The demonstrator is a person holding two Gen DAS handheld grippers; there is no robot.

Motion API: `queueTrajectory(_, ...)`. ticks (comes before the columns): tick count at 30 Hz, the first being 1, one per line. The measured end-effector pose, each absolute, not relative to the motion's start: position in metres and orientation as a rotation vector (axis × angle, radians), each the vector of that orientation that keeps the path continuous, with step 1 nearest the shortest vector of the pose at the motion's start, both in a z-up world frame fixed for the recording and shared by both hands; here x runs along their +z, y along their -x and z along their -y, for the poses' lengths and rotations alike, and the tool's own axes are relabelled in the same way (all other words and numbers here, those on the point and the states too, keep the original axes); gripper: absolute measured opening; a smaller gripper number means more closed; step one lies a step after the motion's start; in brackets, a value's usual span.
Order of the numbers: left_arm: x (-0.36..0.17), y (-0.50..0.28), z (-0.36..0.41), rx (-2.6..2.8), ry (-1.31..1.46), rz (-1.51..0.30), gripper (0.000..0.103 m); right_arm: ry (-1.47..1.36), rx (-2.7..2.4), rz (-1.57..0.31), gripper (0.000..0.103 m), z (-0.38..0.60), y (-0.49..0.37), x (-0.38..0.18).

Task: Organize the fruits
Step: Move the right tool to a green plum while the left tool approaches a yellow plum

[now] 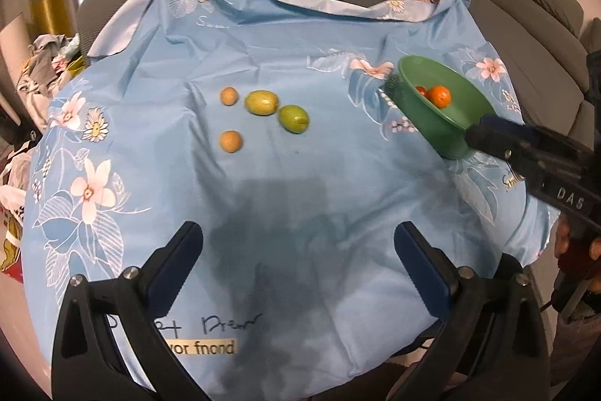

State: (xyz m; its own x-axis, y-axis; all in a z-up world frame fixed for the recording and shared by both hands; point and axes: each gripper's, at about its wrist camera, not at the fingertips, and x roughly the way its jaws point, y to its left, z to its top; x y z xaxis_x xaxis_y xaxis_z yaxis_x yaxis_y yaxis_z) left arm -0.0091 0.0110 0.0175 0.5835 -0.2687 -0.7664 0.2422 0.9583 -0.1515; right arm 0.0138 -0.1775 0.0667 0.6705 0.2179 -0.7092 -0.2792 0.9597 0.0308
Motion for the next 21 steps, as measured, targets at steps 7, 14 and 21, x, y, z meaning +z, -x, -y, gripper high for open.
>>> queueTrajectory(7, 0.009, 0.009, -0.032, -0.27, 0.059, -0.9, 0.102, 0.099, 0.32, -0.84, 0.045, 0.162, -0.022, 0.052)
queueTrajectory(14, -0.004, -0.001, -0.039, -0.292, 0.091, -0.926, 0.102, 0.107, 0.346, -0.896, 0.045, 0.153, -0.033, 0.035)
queueTrajectory(21, -0.012, -0.015, -0.04, -0.307, 0.101, -0.945, 0.102, 0.082, 0.394, -0.943, 0.045, 0.144, -0.057, 0.015)
